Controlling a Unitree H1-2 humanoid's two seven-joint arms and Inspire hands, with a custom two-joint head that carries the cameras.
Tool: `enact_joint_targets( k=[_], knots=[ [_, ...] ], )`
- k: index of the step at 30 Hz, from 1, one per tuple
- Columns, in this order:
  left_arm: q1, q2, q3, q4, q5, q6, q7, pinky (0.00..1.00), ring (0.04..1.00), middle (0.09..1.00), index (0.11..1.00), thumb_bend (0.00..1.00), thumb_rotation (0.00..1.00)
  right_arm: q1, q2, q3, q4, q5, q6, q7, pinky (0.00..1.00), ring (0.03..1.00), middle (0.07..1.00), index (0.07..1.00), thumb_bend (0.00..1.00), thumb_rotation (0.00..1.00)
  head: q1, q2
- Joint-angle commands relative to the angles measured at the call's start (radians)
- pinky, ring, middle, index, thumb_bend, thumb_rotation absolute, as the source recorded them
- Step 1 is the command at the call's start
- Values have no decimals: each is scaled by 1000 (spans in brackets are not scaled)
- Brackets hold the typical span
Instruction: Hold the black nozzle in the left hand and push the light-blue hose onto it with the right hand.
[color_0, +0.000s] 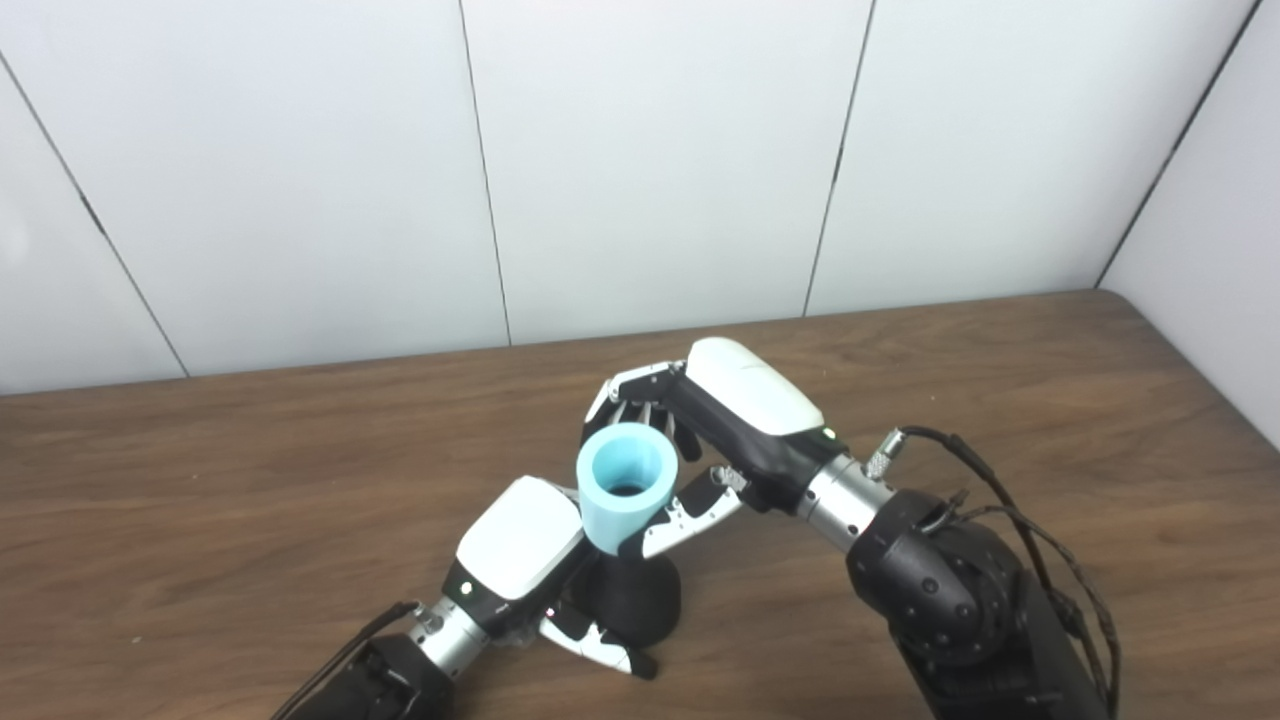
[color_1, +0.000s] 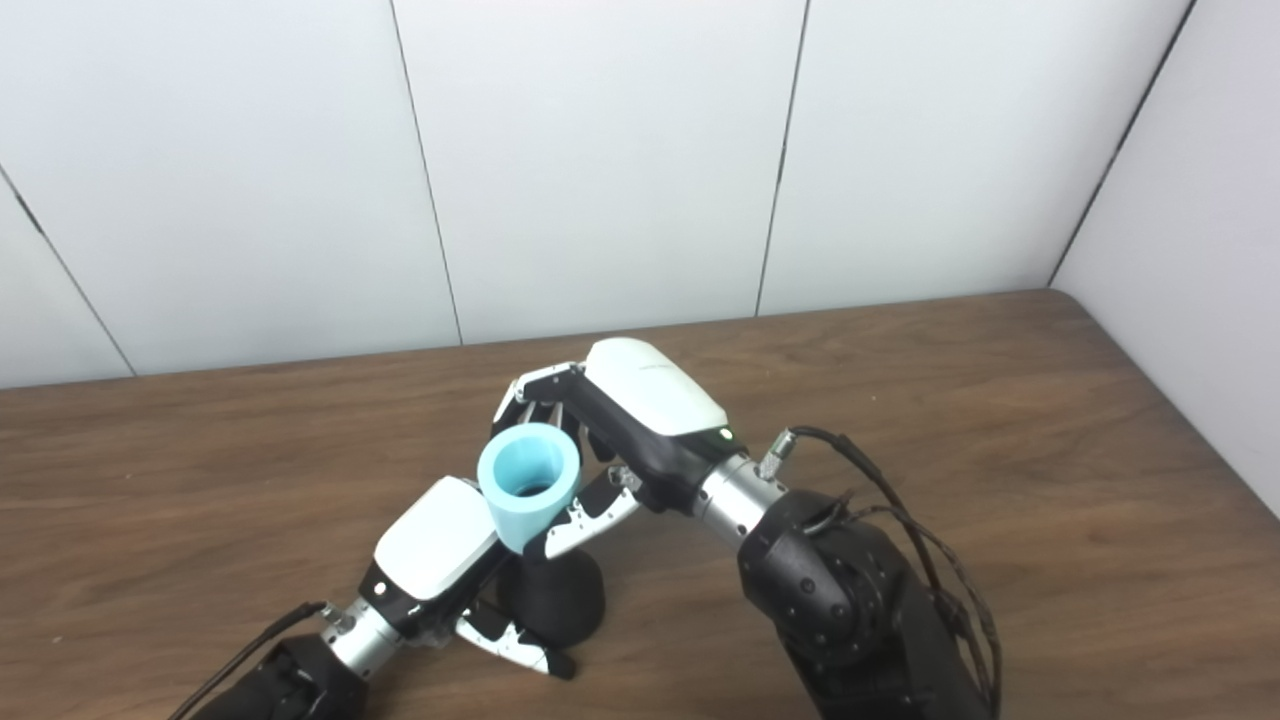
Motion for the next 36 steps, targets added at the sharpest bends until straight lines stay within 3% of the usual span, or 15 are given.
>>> enact_joint_targets(
  k=[1,9,20,28,36],
  knots=[
    [96,-29,-56,74,21,0,-21,234,349,438,540,494,0,-28,-12,-8,-23,11,32,20,196,329,444,545,505,0,-1,1],
    [97,-29,-55,66,21,6,-29,241,354,437,538,494,0,-46,-18,-9,-43,29,138,57,215,339,449,545,506,0,-1,2],
    [97,-30,-57,66,28,6,-17,234,353,433,536,494,0,-54,-27,8,-47,12,181,78,224,346,452,544,508,0,-1,7],
    [94,-37,-54,82,24,-3,4,231,352,435,535,494,0,-38,-41,39,-54,-25,151,60,208,335,447,544,506,0,4,7],
    [93,-37,-53,86,17,-10,4,236,350,434,536,494,0,-8,-52,88,-35,-116,8,-47,135,390,490,481,519,0,4,5]
  ],
)
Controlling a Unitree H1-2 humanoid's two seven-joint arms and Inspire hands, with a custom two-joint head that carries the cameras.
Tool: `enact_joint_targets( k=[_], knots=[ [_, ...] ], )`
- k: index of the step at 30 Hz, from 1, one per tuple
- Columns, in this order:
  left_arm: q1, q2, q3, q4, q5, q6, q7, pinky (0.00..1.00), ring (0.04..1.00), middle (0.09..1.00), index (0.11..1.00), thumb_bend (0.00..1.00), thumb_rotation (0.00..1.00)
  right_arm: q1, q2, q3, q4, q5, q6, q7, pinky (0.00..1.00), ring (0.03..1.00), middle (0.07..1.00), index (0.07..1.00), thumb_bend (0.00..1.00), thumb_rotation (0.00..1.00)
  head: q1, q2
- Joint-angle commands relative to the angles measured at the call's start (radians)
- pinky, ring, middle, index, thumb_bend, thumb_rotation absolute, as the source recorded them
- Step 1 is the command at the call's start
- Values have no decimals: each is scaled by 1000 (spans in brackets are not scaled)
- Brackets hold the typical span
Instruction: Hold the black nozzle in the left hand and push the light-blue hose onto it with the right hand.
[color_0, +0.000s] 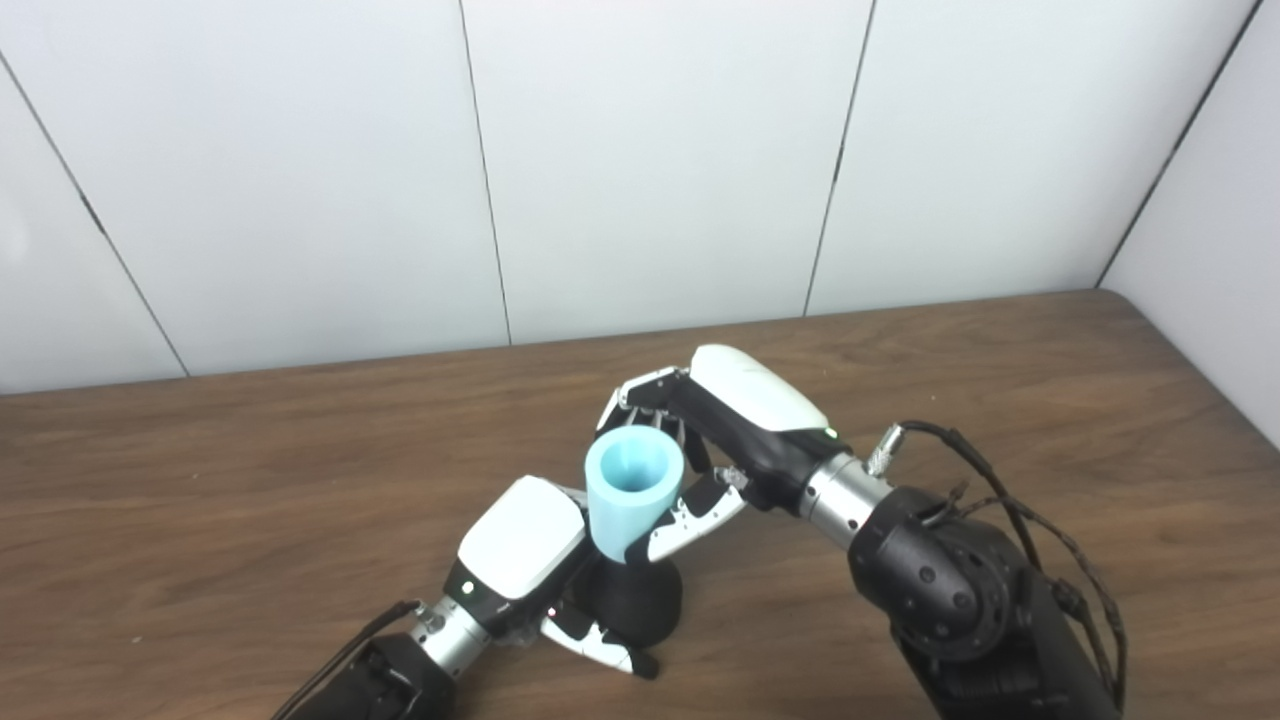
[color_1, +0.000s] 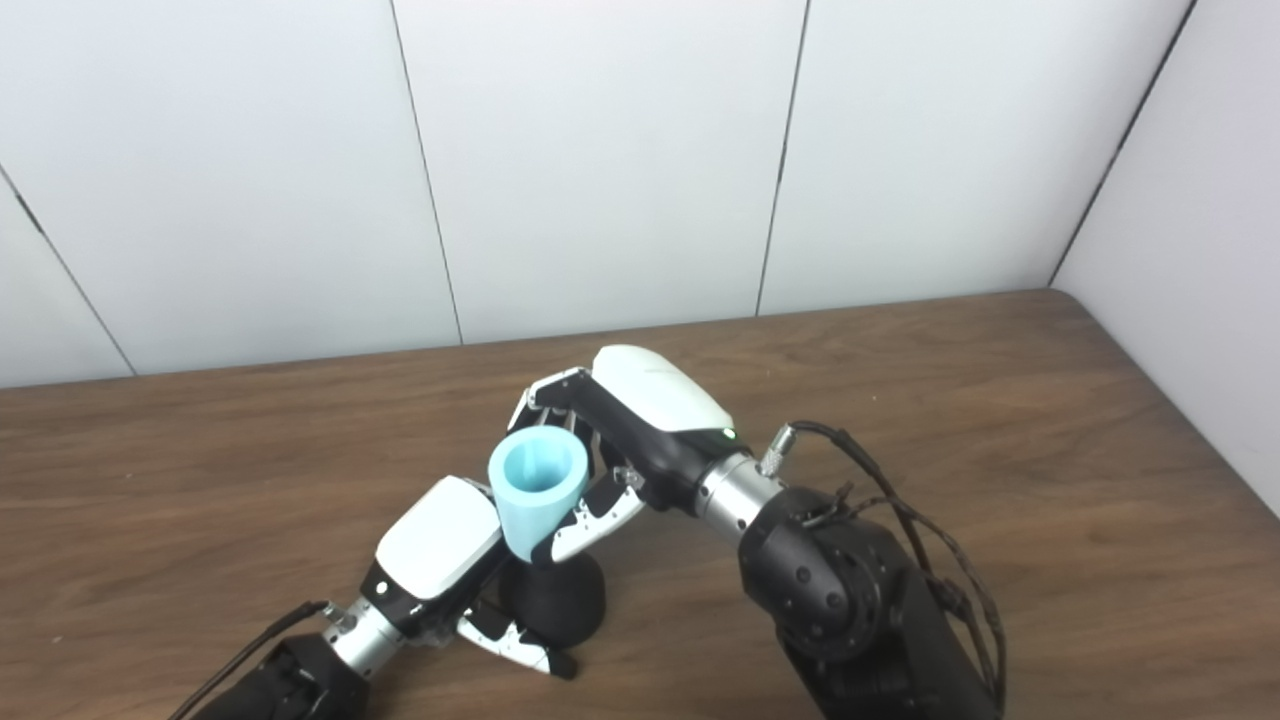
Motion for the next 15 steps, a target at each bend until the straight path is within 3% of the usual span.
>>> enact_joint_targets(
  k=[1,4,5,7,15],
  knots=[
    [95,-35,-52,85,18,-5,-2,232,351,433,535,494,0,-7,-14,12,2,-47,-70,-44,133,390,492,480,519,0,0,0],
    [98,-34,-50,76,17,6,-17,228,353,432,534,494,0,6,-12,20,19,-83,-115,-75,135,389,494,480,519,0,-1,2],
    [99,-34,-50,73,16,7,-20,231,352,433,534,494,0,10,-10,20,25,-89,-127,-83,120,262,480,479,526,0,1,2],
    [100,-32,-51,72,19,5,-13,237,351,434,535,494,0,17,-8,18,38,-100,-144,-97,105,185,472,479,529,0,1,2],
    [101,-32,-49,70,19,6,-10,222,351,432,532,494,0,23,-8,8,58,-119,-176,-108,112,177,470,478,530,0,0,6]
  ],
)
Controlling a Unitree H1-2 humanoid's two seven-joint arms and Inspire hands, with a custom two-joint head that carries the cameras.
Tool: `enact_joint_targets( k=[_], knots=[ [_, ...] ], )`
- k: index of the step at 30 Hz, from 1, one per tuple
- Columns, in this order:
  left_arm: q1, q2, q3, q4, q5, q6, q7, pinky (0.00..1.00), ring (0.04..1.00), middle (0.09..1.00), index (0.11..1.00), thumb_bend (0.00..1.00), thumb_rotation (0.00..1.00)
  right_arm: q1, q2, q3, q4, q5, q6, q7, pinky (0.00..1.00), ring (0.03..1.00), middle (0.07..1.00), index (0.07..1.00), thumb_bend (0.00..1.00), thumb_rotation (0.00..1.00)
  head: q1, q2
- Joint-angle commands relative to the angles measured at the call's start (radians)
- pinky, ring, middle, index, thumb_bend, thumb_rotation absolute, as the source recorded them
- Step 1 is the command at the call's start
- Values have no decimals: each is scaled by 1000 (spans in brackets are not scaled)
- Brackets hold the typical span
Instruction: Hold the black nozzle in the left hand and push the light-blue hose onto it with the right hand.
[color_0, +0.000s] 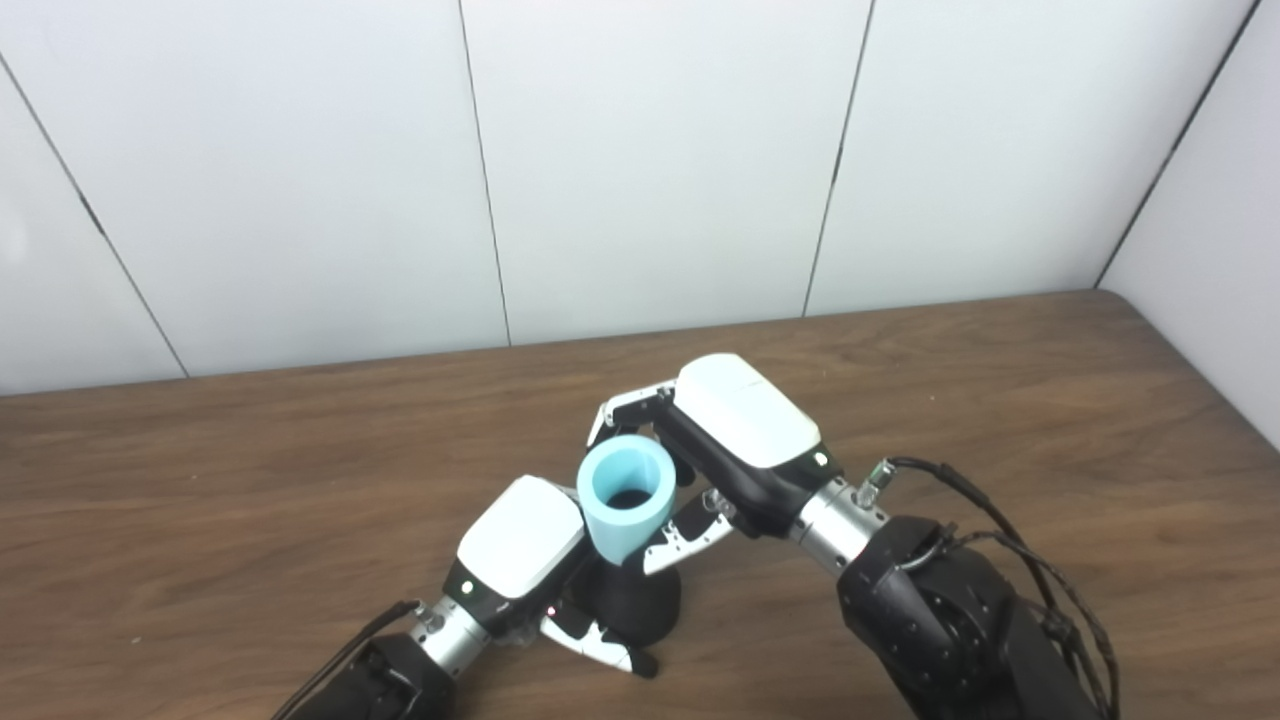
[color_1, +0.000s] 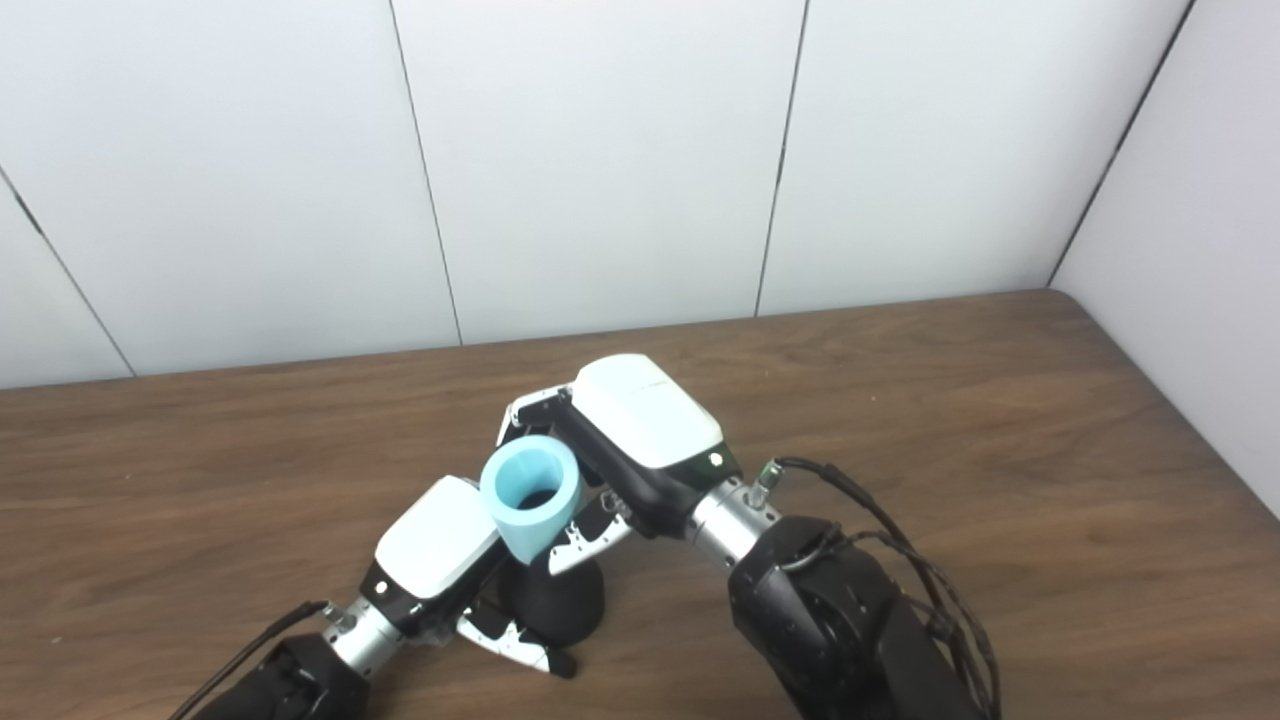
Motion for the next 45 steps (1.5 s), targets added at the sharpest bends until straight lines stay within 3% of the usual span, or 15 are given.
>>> enact_joint_targets(
  k=[1,13,23,33,45],
  knots=[
    [101,-32,-49,70,19,3,-8,219,350,431,532,494,0,-10,-7,-12,17,-28,-14,-2,112,176,469,478,530,0,0,1],
    [102,-29,-51,66,22,3,-10,204,350,428,529,494,0,-5,3,-28,26,-23,-17,-4,94,154,469,478,531,0,0,-1],
    [101,-29,-53,62,24,7,-18,209,352,429,530,495,0,-12,28,-62,4,-5,58,80,125,185,470,479,531,0,1,0],
    [103,-29,-52,61,26,4,-8,241,349,440,539,494,0,-4,43,-72,10,18,77,95,158,223,471,480,530,0,4,2],
    [104,-26,-54,57,31,12,-21,236,350,438,539,494,0,8,34,-69,24,13,42,61,155,219,471,479,530,0,1,2]
  ],
)
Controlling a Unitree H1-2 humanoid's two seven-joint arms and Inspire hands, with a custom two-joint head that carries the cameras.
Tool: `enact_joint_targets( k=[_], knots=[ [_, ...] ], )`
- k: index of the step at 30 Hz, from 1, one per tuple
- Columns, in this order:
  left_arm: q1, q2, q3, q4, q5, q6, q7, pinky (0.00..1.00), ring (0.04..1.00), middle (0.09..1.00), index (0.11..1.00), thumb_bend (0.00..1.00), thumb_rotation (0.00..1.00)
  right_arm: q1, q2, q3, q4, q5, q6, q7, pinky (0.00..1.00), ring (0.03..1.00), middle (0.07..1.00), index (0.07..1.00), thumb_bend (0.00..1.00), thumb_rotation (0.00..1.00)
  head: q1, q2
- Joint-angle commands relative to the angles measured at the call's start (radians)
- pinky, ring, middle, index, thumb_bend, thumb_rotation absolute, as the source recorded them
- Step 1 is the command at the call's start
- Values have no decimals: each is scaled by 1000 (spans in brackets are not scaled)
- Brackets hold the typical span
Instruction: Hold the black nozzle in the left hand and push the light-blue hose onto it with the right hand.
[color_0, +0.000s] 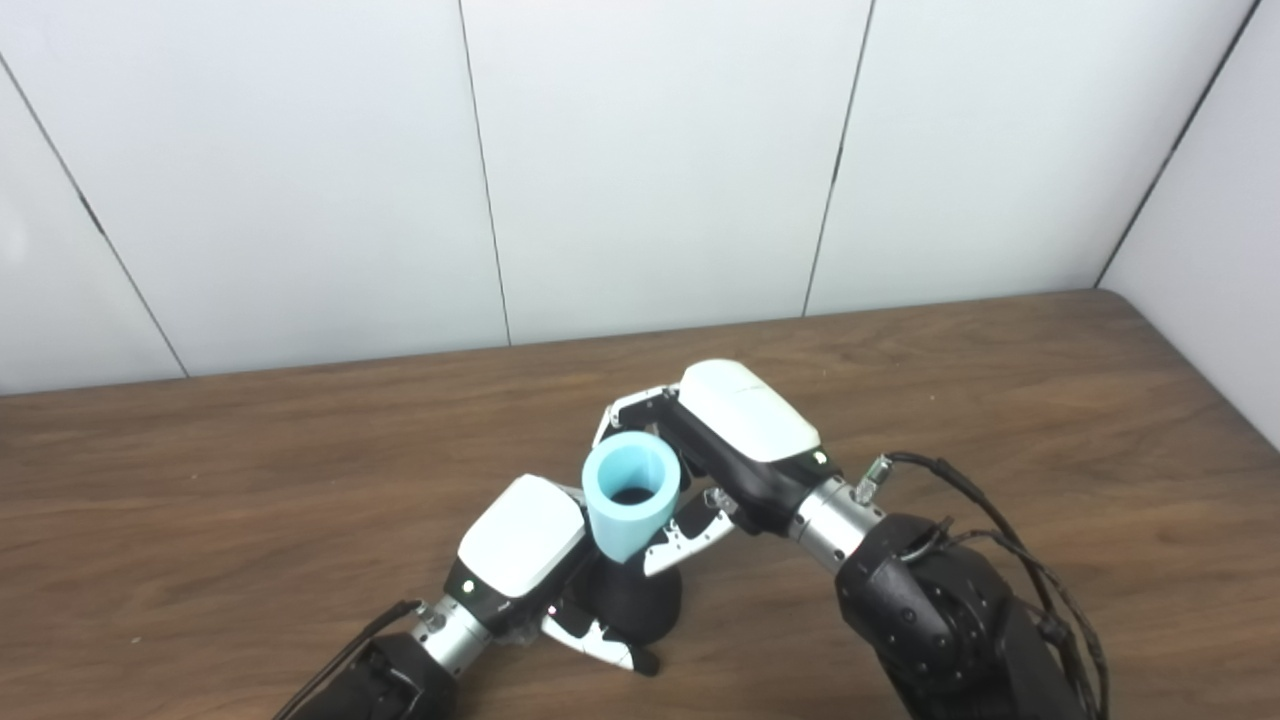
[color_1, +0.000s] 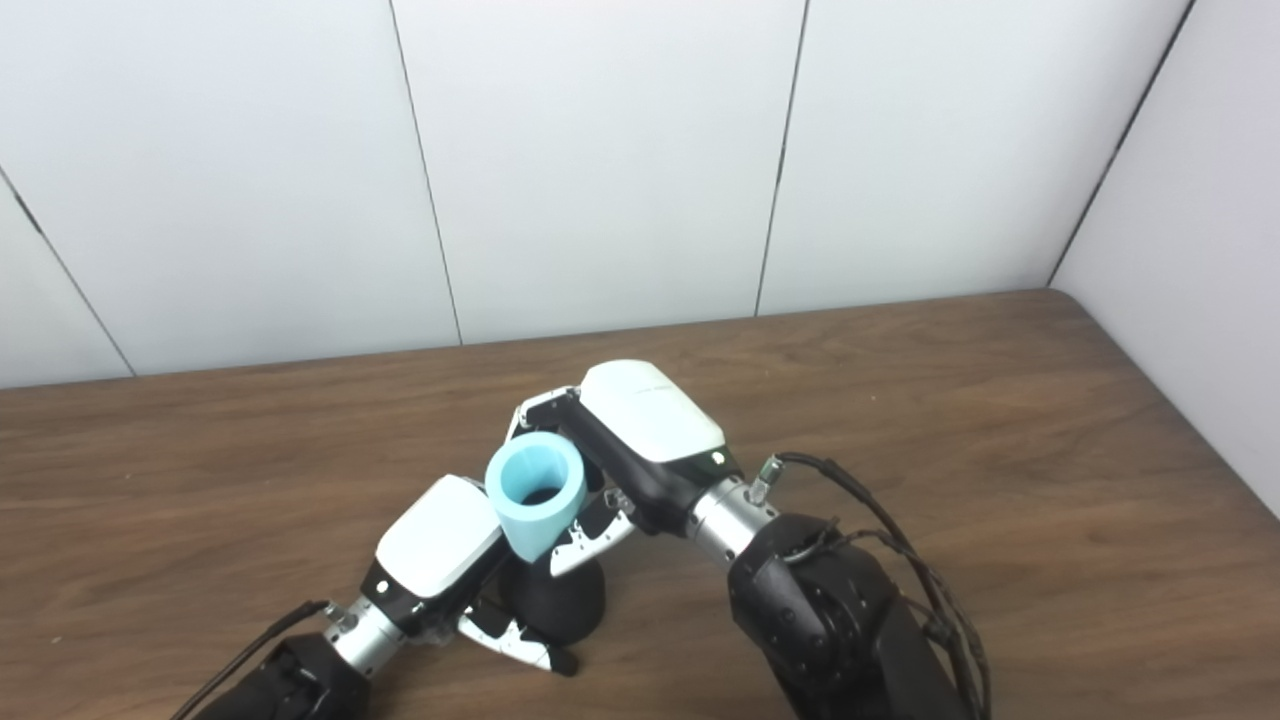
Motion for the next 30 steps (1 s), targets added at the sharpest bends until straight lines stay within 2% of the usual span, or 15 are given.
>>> enact_joint_targets(
  k=[1,5,8,9,10,11,12,14,15,17,21,30],
  knots=[
    [103,-24,-54,57,32,10,-16,237,349,438,539,494,0,-4,-16,-9,8,-16,-4,-9,157,222,471,479,530,0,-2,2],
    [103,-26,-54,59,29,7,-13,248,353,440,540,494,0,-1,-12,-13,5,-13,5,-9,152,219,471,480,530,0,-2,1],
    [103,-27,-52,62,25,5,-11,239,350,437,538,494,0,-5,-12,-14,-3,-25,16,1,247,345,447,525,525,1,-2,1],
    [103,-28,-52,62,24,5,-11,240,349,437,538,494,0,-8,-11,-14,-7,-29,23,8,287,394,500,559,758,94,-2,0],
    [103,-28,-52,62,24,5,-12,238,349,437,538,494,0,-9,-11,-14,-10,-31,29,12,261,368,555,605,877,172,-2,0],
    [103,-28,-53,63,24,5,-13,238,348,436,538,494,0,-11,-7,-19,-13,-20,39,19,245,351,589,634,951,221,-3,-1],
    [103,-27,-53,63,24,5,-15,240,349,437,539,494,0,-13,-3,-25,-15,-1,50,25,286,411,644,680,976,269,-3,-1],
    [103,-27,-53,64,24,3,-12,249,350,442,542,494,0,-14,3,-36,-19,31,70,36,389,542,722,751,996,353,-2,-1],
    [104,-27,-53,64,25,2,-8,237,349,438,538,494,0,-14,6,-40,-20,42,77,41,484,635,753,779,1000,391,-2,-1],
    [104,-27,-53,65,25,0,-6,234,349,436,538,494,0,-15,9,-47,-23,62,97,48,553,692,766,794,1000,422,-2,-1],
    [102,-28,-54,69,25,-2,-3,235,349,435,537,494,0,-16,6,-56,-28,103,127,60,576,706,775,816,1000,423,-3,-3],
    [100,-29,-57,71,35,5,0,240,349,438,539,493,0,-13,-11,-56,-32,133,138,51,615,761,823,853,1000,395,0,-6]
  ],
)
